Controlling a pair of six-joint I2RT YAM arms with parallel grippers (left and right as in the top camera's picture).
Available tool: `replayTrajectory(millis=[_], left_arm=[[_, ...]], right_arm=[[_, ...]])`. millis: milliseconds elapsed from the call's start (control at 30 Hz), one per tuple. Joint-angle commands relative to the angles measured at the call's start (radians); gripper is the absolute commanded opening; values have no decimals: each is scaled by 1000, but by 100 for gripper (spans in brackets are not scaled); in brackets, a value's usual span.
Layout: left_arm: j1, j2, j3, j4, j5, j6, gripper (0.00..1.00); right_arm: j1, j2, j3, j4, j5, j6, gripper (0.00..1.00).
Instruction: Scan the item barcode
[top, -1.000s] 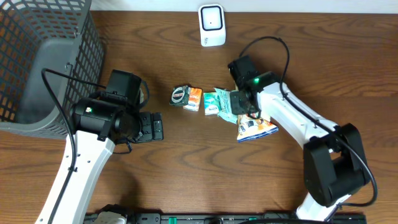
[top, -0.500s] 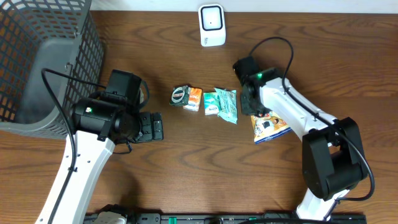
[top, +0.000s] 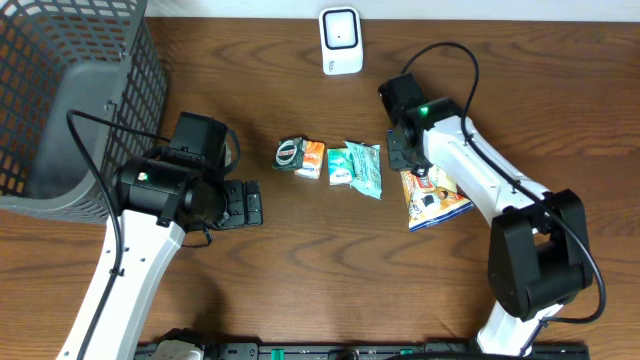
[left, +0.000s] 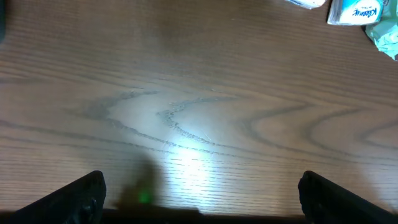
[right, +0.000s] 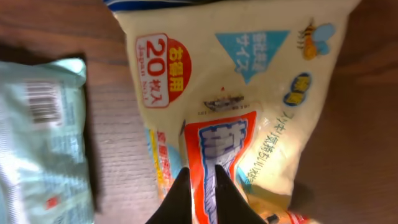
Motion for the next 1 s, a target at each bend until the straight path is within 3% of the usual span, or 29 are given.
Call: replayTrajectory(millis=[0, 133, 333, 400, 667, 867, 967], left_arm=[[4, 3, -4, -3, 9, -9, 98], [4, 3, -5, -2, 9, -9, 98], [4, 3, -5, -2, 9, -9, 98], [4, 3, -5, -3, 9, -9, 98], [4, 3, -5, -2, 9, -9, 98], [4, 3, -5, -3, 9, -9, 98], [4, 3, -5, -2, 9, -9, 98]], right_arm=[[-16, 9, -98, 89, 29, -12, 9], [-46, 10, -188, 233, 0, -12, 10], [-66, 10, -176, 263, -95, -21, 10], [-66, 9, -115, 209, -95, -58, 15], [-65, 9, 160, -206, -102, -68, 13], [-61, 10, 106, -323, -119, -68, 6], [-61, 10, 24, -275, -119, -68, 10]])
